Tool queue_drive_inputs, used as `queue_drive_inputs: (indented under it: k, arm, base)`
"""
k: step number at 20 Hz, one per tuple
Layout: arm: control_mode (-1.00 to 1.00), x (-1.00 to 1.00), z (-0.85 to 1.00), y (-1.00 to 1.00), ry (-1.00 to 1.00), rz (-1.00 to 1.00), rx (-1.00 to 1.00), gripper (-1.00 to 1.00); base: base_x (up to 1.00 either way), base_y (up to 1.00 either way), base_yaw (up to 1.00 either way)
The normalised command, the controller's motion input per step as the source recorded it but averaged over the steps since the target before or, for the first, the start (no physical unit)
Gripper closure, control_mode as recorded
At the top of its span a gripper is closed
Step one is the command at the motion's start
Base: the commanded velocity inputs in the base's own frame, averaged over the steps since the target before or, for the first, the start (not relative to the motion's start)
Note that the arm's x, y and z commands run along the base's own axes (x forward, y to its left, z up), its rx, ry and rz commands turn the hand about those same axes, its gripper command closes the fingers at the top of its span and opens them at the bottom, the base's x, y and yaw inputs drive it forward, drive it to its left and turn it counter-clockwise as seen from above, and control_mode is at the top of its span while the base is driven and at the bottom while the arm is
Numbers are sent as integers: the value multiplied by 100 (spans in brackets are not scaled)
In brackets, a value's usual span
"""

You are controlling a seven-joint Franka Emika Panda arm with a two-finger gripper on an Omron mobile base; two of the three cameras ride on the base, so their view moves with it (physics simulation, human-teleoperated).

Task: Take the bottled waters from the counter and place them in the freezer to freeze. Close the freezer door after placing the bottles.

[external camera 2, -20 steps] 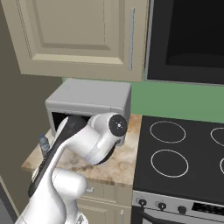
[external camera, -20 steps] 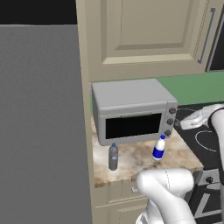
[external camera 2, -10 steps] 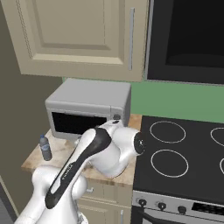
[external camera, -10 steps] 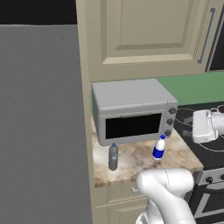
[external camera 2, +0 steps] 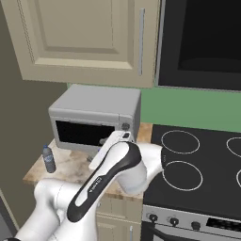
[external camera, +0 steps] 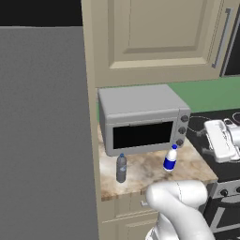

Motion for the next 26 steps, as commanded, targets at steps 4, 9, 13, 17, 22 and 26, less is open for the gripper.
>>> queue_drive_inputs:
  k: [4,9,13,17,22,26]
  arm:
    - [-100,0,-31,-4,3,17,3,-100]
    - [-100,0,-36,-2,1,8,3,-100]
    - [-100,0,-31,0,2,2,3,-100]
    - [-100,0,-6,0,4,0,0,-100]
    - [-100,0,0,0,0,0,0,-100]
    - [-100,-9,-15,-5,-3,-3,2,-100]
  base:
    - [0,0,0]
    - [0,0,0]
    - [0,0,0]
    - [0,0,0]
    - [0,0,0]
    - [0,0,0]
